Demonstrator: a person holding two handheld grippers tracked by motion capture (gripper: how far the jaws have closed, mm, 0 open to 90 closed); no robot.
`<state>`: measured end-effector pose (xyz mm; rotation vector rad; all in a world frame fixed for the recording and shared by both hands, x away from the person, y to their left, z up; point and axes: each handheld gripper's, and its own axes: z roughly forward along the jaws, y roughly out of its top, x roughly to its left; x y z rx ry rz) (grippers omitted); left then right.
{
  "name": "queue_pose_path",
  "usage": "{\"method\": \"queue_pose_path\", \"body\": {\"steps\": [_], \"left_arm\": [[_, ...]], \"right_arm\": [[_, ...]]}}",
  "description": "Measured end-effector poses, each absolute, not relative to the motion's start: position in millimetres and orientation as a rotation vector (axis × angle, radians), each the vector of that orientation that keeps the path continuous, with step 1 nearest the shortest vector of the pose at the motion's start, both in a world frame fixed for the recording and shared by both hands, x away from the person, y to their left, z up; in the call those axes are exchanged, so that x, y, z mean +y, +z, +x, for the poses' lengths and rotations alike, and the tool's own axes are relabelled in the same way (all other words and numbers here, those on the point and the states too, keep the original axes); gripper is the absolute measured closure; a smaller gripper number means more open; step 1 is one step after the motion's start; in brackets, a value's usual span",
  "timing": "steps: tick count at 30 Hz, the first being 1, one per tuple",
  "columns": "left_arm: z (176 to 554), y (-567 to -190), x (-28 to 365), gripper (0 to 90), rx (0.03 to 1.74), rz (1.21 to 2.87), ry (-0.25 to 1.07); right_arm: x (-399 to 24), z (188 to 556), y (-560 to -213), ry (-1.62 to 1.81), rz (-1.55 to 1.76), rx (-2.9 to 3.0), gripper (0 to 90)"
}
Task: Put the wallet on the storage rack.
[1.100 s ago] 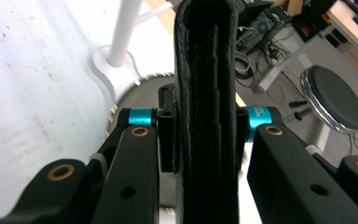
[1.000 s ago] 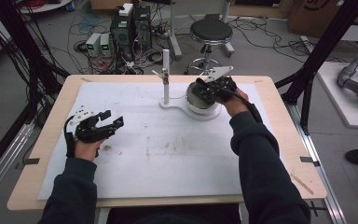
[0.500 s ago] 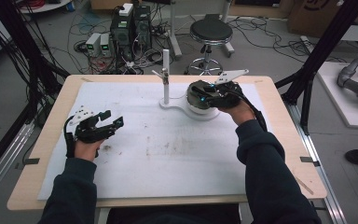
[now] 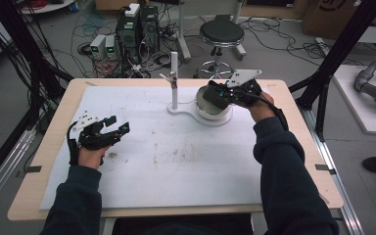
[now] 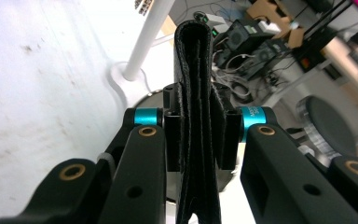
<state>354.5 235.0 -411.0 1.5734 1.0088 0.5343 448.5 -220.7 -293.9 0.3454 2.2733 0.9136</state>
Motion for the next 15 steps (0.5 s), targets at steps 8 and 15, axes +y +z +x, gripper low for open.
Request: {"method": "queue_pose_path", "body": {"steps": [8, 15], "left_arm": [[354, -410, 235, 33.5, 1.005, 1.574, 0.536], [354, -410, 235, 33.5, 1.005, 1.572, 0.535]], "right_arm": [[-201, 446, -302, 0.87, 0.183, 2.388, 77.0], [-207, 447, -316, 1.111, 0.425, 2.422, 68.0]]}}
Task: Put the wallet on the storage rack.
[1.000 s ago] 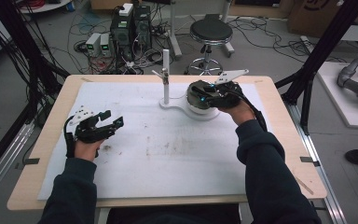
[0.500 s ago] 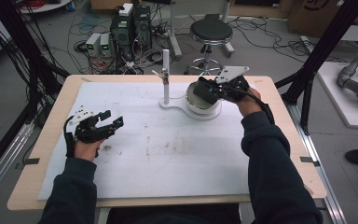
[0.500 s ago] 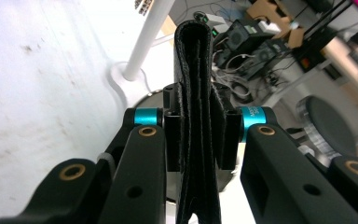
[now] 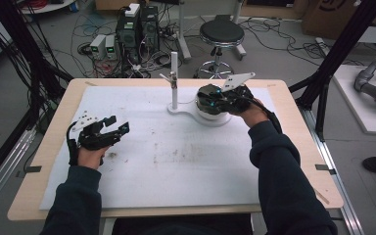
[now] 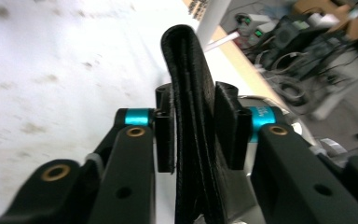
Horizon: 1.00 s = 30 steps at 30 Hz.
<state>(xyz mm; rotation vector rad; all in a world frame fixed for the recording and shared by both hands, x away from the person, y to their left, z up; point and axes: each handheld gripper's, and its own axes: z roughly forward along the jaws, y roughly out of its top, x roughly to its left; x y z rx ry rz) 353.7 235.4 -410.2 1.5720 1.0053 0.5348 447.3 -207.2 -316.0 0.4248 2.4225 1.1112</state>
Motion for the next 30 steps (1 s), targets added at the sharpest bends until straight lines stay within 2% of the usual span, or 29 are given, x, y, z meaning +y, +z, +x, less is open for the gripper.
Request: {"method": "queue_pose_path", "body": {"steps": [12, 15, 23, 28, 30], "left_arm": [[353, -410, 236, 33.5, 1.003, 1.572, 0.535], [353, -410, 236, 33.5, 1.004, 1.568, 0.538], [354, -411, 235, 33.5, 1.004, 1.574, 0.535], [354, -410, 236, 33.5, 1.003, 1.574, 0.536], [354, -410, 235, 33.5, 1.004, 1.574, 0.535]], "right_arm": [[-207, 443, -329, 1.286, 0.662, 2.454, 55.1], [-207, 440, -327, 1.315, 0.712, 2.438, 43.7], [-220, 428, -321, 1.257, 0.709, 2.354, 46.9], [-225, 419, -329, 1.265, 0.65, 2.36, 40.5], [-225, 414, -336, 1.204, 0.608, 2.372, 34.9]]}}
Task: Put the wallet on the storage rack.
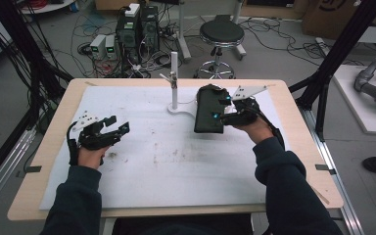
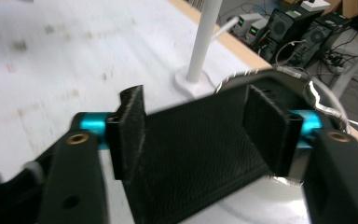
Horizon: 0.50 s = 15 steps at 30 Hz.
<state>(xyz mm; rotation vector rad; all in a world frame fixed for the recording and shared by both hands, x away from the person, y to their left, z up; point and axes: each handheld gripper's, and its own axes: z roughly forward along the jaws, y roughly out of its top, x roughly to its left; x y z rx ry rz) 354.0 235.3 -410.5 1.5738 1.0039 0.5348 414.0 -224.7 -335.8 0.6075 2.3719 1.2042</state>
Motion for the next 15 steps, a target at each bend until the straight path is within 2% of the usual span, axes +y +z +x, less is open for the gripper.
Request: {"method": "queue_pose_path", "body": {"steps": [4, 15], "left_arm": [[354, -411, 235, 33.6, 1.003, 1.576, 0.532], [354, -411, 234, 33.6, 1.0, 1.57, 0.525]], "right_arm": [[-220, 400, -354, 1.097, 0.453, 2.375, 29.6], [-205, 390, -386, 0.922, 0.269, 2.35, 27.1]]}}
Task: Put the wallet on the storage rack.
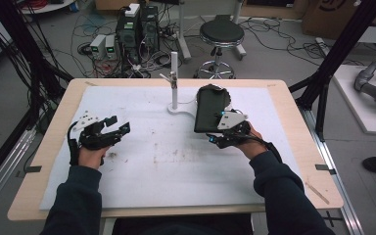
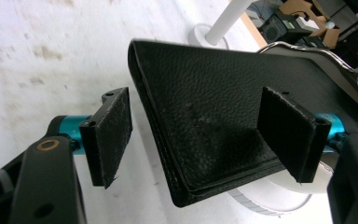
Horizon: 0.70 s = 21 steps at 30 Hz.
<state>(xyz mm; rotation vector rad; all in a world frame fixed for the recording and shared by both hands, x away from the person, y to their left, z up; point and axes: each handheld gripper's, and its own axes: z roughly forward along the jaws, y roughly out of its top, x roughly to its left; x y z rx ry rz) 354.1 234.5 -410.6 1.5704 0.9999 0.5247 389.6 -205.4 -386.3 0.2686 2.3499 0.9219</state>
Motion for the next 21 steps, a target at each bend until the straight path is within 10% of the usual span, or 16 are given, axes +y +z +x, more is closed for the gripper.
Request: {"method": "queue_pose_path", "body": {"steps": [8, 21], "left_arm": [[354, -411, 235, 33.7, 1.001, 1.568, 0.523], [355, -411, 235, 33.7, 1.008, 1.559, 0.521]], "right_arm": [[-204, 390, -371, 1.027, 0.234, 2.287, 67.1], [-203, 411, -334, 1.279, 0.604, 2.14, 80.7]]}}
